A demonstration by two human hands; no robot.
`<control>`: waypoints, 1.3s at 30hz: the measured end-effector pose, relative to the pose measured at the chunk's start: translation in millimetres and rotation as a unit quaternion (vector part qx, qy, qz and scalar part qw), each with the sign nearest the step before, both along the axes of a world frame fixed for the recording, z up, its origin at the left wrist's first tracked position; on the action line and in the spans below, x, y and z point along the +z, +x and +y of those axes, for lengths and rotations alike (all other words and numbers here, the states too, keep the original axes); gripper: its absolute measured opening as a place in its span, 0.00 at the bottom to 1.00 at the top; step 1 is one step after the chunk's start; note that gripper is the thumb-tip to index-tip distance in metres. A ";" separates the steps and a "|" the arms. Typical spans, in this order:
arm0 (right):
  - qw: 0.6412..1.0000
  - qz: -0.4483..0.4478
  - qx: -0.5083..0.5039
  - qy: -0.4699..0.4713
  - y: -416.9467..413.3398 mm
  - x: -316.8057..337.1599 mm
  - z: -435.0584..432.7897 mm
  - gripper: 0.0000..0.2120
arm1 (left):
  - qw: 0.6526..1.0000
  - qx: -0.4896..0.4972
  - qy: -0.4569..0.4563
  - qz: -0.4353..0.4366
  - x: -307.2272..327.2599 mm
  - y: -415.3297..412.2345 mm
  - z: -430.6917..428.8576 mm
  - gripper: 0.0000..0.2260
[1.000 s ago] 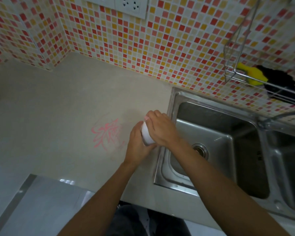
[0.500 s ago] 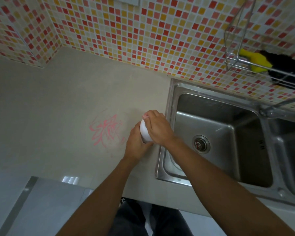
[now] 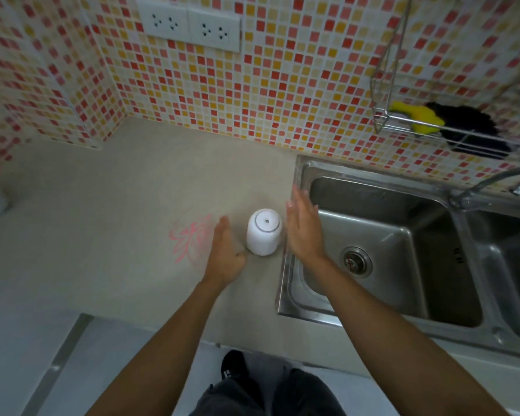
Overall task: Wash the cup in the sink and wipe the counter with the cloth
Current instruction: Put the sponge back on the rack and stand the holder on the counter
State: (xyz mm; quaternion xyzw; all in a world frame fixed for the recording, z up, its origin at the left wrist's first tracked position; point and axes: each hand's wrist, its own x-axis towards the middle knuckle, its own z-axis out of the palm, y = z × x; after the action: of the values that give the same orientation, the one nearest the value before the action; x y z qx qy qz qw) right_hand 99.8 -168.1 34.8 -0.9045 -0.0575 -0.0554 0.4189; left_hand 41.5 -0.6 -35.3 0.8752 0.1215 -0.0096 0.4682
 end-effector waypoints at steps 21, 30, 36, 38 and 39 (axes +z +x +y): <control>0.949 -0.100 -0.067 -0.292 22.6 142.4 -280.3 0.31 | 0.886 -0.131 0.376 -0.238 257.5 112.6 -192.1 0.30; 0.929 -0.096 -0.082 -0.348 81.9 261.2 -355.3 0.31 | 0.880 -0.137 0.396 -0.223 342.8 148.9 -269.7 0.28; 0.921 -0.078 -0.088 -0.371 90.2 267.1 -385.7 0.31 | 0.884 -0.128 0.401 -0.201 352.1 156.7 -281.2 0.27; 0.921 -0.077 -0.088 -0.372 90.3 262.4 -390.7 0.31 | 0.889 -0.128 0.397 -0.192 348.4 157.3 -287.7 0.27; 0.922 -0.073 -0.086 -0.371 90.4 260.4 -392.6 0.32 | 0.888 -0.130 0.400 -0.187 345.6 158.0 -290.0 0.27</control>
State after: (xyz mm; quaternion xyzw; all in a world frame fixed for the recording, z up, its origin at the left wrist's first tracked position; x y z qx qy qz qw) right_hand 190.2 -560.7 295.3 -0.9900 -0.0267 -0.1319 0.0416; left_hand 199.6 -290.6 310.3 0.9819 -0.0892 0.1428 0.0867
